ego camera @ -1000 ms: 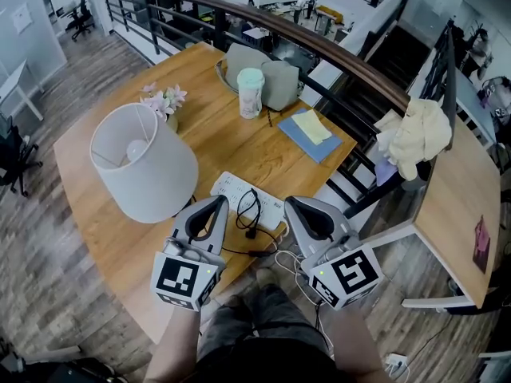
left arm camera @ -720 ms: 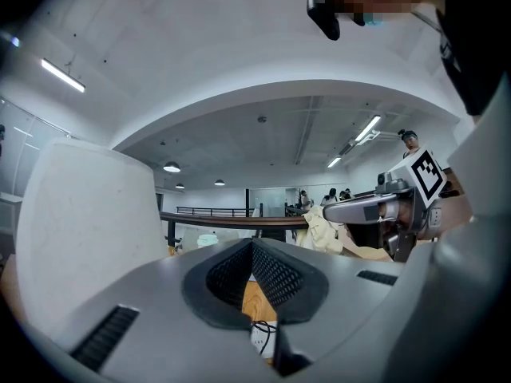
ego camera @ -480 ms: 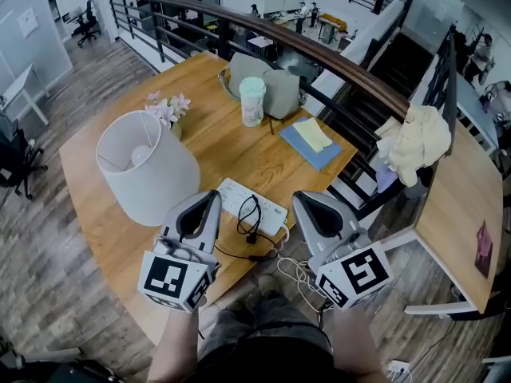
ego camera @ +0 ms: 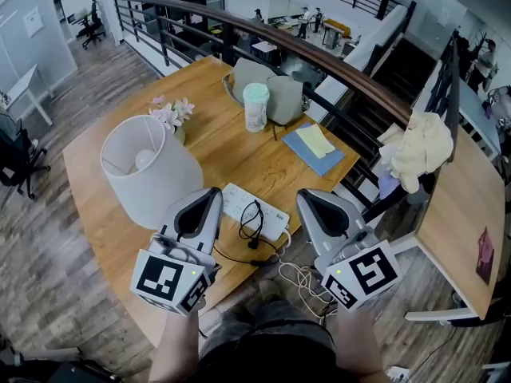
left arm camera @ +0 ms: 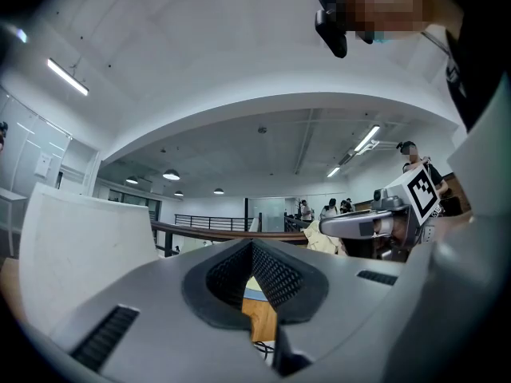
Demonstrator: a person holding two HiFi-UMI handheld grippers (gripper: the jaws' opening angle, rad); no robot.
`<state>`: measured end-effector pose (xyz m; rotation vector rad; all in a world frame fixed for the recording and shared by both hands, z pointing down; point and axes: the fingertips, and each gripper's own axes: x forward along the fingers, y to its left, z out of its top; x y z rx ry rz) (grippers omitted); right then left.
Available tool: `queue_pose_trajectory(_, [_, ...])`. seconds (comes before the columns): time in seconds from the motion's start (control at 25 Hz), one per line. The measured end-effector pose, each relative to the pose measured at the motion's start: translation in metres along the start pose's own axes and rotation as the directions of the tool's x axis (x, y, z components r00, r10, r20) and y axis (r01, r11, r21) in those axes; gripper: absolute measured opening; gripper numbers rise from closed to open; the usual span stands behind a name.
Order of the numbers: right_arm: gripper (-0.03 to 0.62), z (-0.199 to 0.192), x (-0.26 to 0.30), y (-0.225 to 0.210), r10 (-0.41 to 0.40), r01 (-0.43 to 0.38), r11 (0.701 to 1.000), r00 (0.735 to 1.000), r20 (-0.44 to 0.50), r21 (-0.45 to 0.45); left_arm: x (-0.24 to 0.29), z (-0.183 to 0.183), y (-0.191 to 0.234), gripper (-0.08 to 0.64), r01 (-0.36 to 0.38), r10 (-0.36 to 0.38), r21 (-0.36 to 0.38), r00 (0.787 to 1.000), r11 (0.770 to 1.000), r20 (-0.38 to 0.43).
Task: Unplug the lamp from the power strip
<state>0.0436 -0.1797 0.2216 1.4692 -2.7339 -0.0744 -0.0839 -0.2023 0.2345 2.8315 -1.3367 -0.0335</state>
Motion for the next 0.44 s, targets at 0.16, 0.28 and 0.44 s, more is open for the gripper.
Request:
queue_pose_trajectory(0.16, [0.008,0.006,0.003,-0.001,0.009,-0.009,1.0,1.0,0.011,-0.011,0.003,0.005,0.001,-0.005,-0.001,0.001,0.008,1.0,1.0,0.011])
queue_pose_trajectory(0.28, [0.008,0.011,0.005,0.003,0.025,-0.024,1.0,1.0,0.017,-0.018,0.001,0.008,0.002,-0.005,-0.002,0.002,0.007,1.0,1.0,0.015])
queue_pose_trajectory(0.44, [0.008,0.014,0.008,0.009,0.038,-0.037,0.999,0.999,0.022,-0.024,-0.004,0.011,0.003,-0.005,-0.004,0.004,0.003,1.0,1.0,0.019])
